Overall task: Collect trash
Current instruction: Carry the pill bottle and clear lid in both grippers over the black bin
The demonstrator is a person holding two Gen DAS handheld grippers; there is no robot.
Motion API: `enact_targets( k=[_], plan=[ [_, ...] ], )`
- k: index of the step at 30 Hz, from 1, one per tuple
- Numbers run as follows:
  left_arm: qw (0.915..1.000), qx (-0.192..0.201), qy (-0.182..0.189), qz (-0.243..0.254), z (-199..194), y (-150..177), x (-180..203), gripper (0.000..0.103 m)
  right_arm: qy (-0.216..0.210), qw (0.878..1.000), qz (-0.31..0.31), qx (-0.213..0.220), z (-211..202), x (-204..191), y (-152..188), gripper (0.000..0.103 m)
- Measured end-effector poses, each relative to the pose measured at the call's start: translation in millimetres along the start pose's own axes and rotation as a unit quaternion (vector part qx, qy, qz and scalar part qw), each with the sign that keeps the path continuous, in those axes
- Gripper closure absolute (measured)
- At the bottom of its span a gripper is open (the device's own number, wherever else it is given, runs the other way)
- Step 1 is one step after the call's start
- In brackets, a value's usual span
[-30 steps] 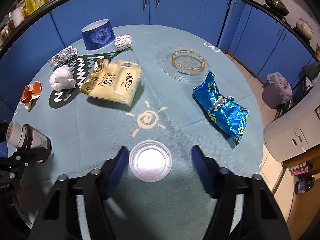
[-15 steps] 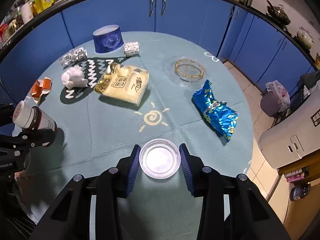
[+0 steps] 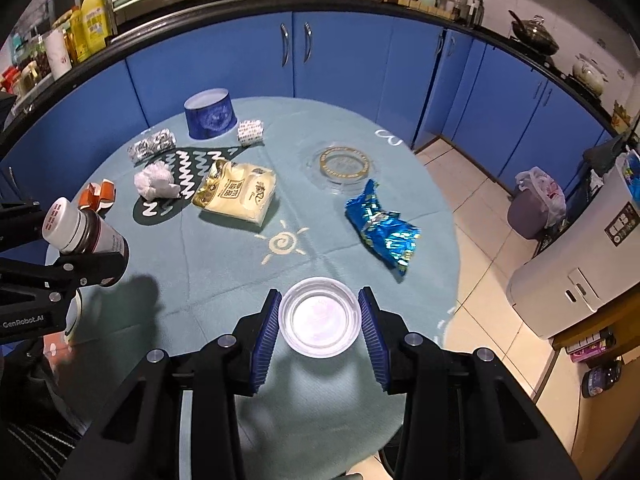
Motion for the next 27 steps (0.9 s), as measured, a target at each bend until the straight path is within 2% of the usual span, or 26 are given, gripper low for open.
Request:
enact_targets(
  k=[13, 27],
  plan=[
    [0.9987, 0.022, -0.015, 0.044, -17, -13, 41, 0.056, 0.003, 0.999, 0.034, 0.031, -31, 33, 20, 0.064],
    [0.9884, 0.051, -0.004, 0.143, -28, -43, 136, 0.056, 0.029, 0.993, 0.104, 0.055, -61, 97, 55, 0.064]
  ],
)
Point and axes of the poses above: each gripper's, at about its wrist camera, not at the fingertips, and z roughly the way its jaws point, x to its right, y to its underside, the point moved 6 cm from there along z, roughly the way its jaws point, and after that the axes turned 13 degrees about -x, right-handed, at the moved point
